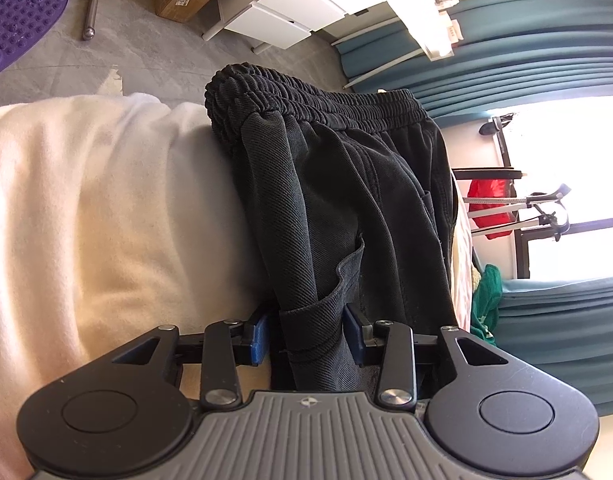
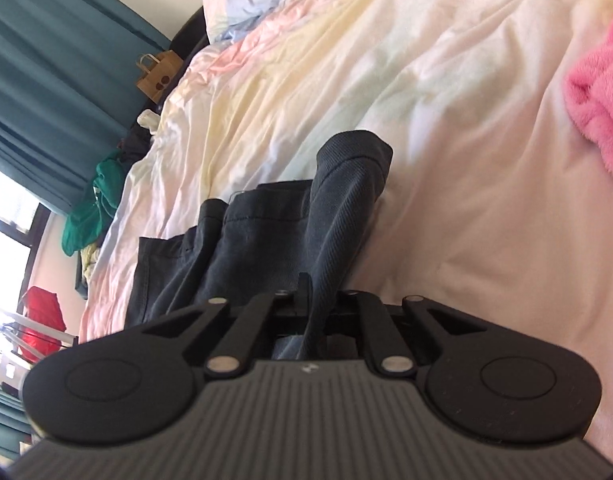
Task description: Fold clothes
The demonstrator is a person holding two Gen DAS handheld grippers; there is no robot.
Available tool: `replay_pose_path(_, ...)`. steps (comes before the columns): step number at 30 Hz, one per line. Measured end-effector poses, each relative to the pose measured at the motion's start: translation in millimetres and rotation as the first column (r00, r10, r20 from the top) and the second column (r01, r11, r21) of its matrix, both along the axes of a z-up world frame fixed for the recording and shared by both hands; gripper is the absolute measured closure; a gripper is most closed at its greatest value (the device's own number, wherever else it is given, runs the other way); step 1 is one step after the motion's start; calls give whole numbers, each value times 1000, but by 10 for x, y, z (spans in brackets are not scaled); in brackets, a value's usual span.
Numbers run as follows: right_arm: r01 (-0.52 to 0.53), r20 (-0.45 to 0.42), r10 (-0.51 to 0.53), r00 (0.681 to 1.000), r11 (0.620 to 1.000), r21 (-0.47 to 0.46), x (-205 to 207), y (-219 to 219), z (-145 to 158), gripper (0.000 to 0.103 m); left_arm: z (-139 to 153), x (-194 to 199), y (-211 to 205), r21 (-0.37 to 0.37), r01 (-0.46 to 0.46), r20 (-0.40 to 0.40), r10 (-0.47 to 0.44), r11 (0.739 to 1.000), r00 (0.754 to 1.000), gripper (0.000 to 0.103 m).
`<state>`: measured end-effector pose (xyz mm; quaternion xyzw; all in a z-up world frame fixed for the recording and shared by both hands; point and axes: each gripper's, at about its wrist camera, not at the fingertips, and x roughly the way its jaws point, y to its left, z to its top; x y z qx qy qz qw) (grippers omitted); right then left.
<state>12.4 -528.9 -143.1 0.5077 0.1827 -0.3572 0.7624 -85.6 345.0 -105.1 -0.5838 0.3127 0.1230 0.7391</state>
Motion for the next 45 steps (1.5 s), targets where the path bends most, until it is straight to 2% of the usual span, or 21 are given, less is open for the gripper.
replay_pose_path(6,72,91,-70,993,997,-17,-150,8,107,98,-28,50,15,11,-10,-6,11,1000,1000,62)
replay_pose_path(12,74,89,-72,993,997,-14,-135,-2,125,98,-2,340,-69,65,21,-19,-20,998,1000,59)
replay_pose_path(13,73,88,-73,993,997,-7,-136,-13,118,98,13,376,-90,82,25,-22,-23,996,999,61)
replay_pose_path(16,74,82,-75,994,997,12,-147,-27,85,98,48,419,-129,127,37,-29,-33,991,999,84)
replay_pose_path(19,77,79,-78,994,997,20,-155,-17,76,97,145,381,-146,174,41,11,-43,984,999,92)
replay_pose_path(21,70,75,-70,995,998,-2,-145,8,116,98,257,363,-185,224,39,42,-50,974,998,93)
replay_pose_path(25,39,86,-32,996,996,-84,-138,74,248,98,514,252,-273,307,-3,155,-47,952,987,94)
replay_pose_path(28,34,103,-22,994,992,-122,-185,109,329,98,629,97,-283,317,-55,239,-24,947,971,95)
replay_pose_path(31,44,111,-27,993,987,-154,-255,158,406,98,696,-9,-293,318,-86,287,-9,944,958,95)
replay_pose_path(36,43,123,-20,992,981,-190,-324,219,509,98,710,-136,-218,273,-102,304,15,957,953,95)
replay_pose_path(38,42,125,-17,992,978,-203,-360,240,559,98,739,-154,-208,278,-111,311,20,954,950,95)
replay_pose_path(40,35,126,-6,992,972,-231,-383,278,635,98,820,-129,-248,332,-113,307,6,936,952,95)
replay_pose_path(43,9,114,27,993,951,-310,-279,337,798,98,1007,54,-359,447,-108,290,-30,888,957,95)
replay_pose_path(45,-9,113,50,992,941,-337,-140,332,907,98,1162,268,-393,491,-101,284,-50,865,958,95)
